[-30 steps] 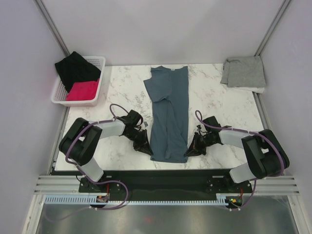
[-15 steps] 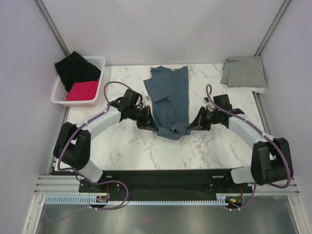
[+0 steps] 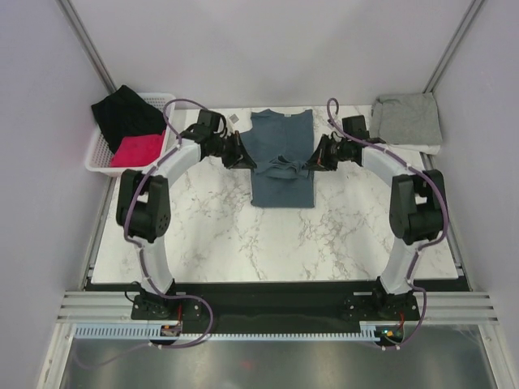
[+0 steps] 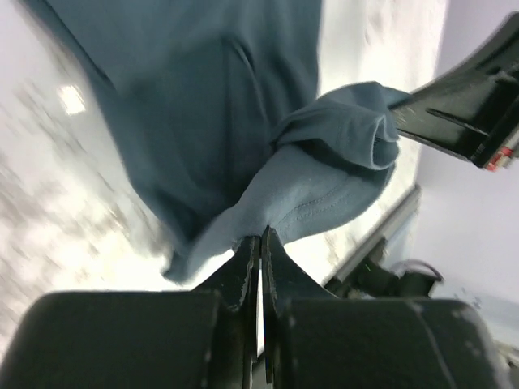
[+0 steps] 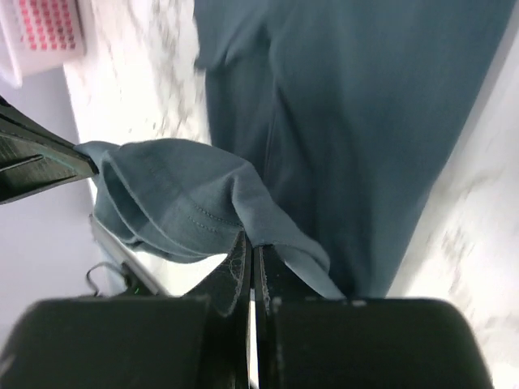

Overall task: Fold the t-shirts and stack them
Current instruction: Fold the tshirt

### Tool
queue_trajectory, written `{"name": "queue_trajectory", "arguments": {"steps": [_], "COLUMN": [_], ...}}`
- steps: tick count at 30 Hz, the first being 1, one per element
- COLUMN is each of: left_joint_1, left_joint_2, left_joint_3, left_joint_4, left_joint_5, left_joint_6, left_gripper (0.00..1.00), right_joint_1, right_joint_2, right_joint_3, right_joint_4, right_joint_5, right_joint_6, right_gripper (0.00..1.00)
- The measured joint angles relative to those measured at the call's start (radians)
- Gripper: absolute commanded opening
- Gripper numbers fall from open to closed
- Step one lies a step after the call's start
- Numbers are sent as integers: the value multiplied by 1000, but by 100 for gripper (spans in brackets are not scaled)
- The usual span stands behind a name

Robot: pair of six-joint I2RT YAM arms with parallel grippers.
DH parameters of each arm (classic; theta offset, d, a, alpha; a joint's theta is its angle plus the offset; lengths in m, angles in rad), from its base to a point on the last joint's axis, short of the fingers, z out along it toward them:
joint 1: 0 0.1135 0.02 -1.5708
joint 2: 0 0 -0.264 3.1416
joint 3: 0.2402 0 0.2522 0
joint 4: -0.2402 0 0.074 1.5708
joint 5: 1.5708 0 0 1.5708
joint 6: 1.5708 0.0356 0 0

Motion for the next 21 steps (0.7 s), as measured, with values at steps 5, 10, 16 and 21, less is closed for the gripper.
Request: {"name": "queue_trajectory", "arguments": {"steps": [5,10,16,21], "left_joint_1": [16,14,12,21], "left_joint_2": [222,297,282,147], "left_joint_3": [214,284,315,217], "left_joint_4": [32,42,26,-16], "left_joint_5": [-48,-102,-179,-182], "left_joint_6": [53,100,129,130], "left_gripper": [2,46,59,61], "right_joint_1": [-6,-6,-19,-68], "right_joint_2": [203,269,227,46], "right_joint_3": [230,310,294,130], "right_joint_4": [14,25,19,12], "right_joint_5": [50,101,130,117], "right_joint_6": [-87,-140,-167,-156], "right_gripper": [2,43,57,58]}}
